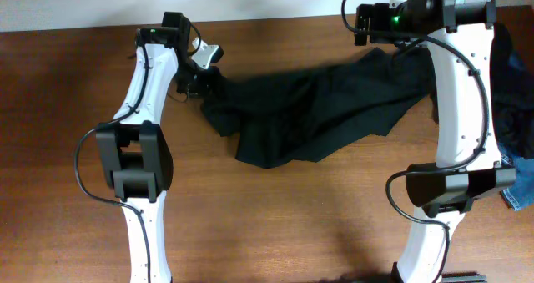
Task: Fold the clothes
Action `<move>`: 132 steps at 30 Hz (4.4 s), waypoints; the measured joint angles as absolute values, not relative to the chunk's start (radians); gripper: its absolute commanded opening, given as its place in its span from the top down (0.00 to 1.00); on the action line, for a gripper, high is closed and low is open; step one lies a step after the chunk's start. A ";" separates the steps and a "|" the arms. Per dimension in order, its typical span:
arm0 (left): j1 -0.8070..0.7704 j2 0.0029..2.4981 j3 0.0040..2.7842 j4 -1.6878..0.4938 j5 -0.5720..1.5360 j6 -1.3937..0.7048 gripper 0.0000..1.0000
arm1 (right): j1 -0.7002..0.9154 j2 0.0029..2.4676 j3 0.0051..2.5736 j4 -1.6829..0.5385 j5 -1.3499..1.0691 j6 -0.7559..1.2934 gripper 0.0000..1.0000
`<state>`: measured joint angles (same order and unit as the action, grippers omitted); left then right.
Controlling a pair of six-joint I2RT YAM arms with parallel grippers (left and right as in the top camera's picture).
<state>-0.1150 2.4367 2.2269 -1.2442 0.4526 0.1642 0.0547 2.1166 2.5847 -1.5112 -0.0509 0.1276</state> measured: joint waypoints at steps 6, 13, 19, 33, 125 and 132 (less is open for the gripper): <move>-0.115 2.437 2.213 -1.146 0.396 0.141 0.65 | 0.055 2.117 2.585 -1.511 -0.051 0.120 0.01; -0.115 2.437 2.212 -1.081 0.350 0.120 0.35 | 0.055 2.117 2.585 -1.511 -0.051 0.119 0.01; -0.132 2.448 2.212 -1.006 0.339 0.115 0.32 | 0.055 2.117 2.585 -1.511 -0.051 0.119 0.01; -0.164 2.511 2.210 -1.001 0.343 0.112 0.99 | 0.055 2.117 2.585 -1.511 -0.051 0.118 0.01; 0.001 2.317 2.281 -1.628 -0.022 0.033 0.99 | 0.055 2.188 2.585 -1.594 -0.074 -0.004 0.01; 0.014 2.317 2.281 -1.663 -0.164 -0.032 0.99 | 0.055 2.188 2.585 -1.617 -0.074 -0.004 0.01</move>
